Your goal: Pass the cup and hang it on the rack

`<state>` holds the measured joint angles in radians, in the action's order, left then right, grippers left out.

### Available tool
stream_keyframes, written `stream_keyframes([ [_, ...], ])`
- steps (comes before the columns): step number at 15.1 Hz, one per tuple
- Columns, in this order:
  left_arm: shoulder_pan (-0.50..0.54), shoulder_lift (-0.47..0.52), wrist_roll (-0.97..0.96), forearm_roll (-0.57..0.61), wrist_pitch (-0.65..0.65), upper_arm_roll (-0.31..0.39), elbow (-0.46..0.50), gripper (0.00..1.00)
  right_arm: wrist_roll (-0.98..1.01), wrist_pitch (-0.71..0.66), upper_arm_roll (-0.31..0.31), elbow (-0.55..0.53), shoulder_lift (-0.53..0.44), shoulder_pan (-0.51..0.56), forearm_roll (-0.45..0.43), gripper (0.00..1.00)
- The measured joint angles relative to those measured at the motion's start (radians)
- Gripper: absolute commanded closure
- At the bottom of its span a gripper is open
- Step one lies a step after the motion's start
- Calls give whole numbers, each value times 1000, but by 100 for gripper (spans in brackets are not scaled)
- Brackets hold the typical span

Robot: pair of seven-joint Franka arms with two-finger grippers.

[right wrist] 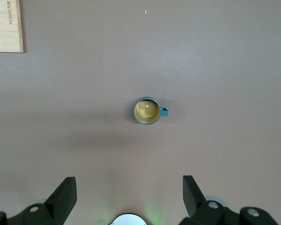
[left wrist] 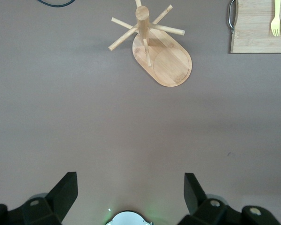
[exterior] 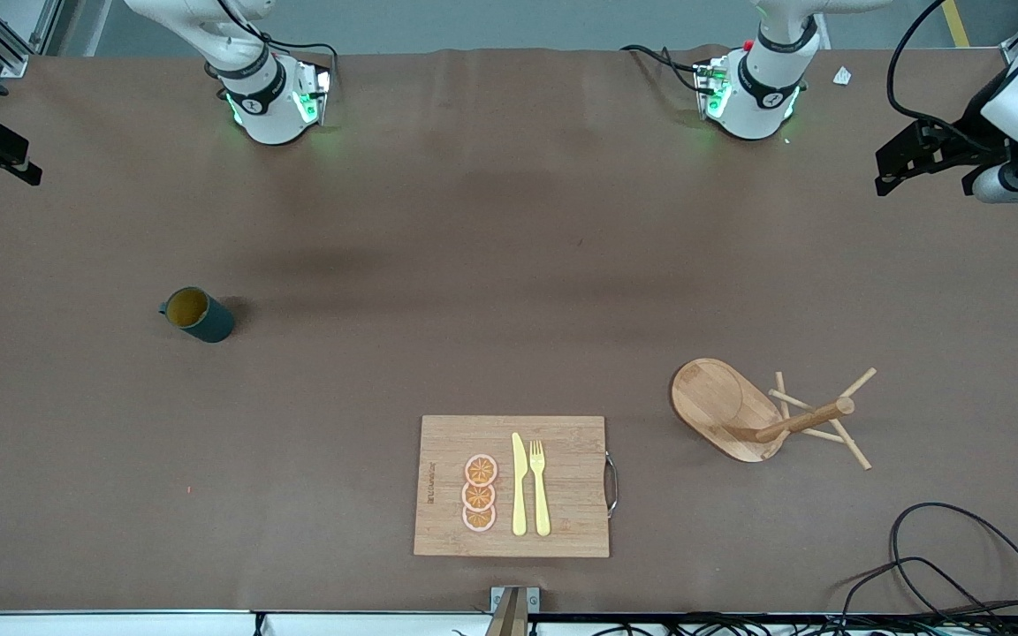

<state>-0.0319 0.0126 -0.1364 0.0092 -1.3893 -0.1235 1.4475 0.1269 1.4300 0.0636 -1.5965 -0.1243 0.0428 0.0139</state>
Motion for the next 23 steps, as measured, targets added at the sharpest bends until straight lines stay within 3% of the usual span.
stream_keyframes([
  [13, 5, 0, 0, 0, 0, 4, -7, 0, 0, -2, 3, -5, 14, 40, 0, 0],
  [18, 4, 1, 0, 0, 0, 3, -8, 0, 0, 25, 3, -10, 115, 43, 0, 0],
  [23, 2, -1, 0, 0, 0, -1, -8, 0, 37, 153, 3, -17, 286, 45, 0, 0],
])
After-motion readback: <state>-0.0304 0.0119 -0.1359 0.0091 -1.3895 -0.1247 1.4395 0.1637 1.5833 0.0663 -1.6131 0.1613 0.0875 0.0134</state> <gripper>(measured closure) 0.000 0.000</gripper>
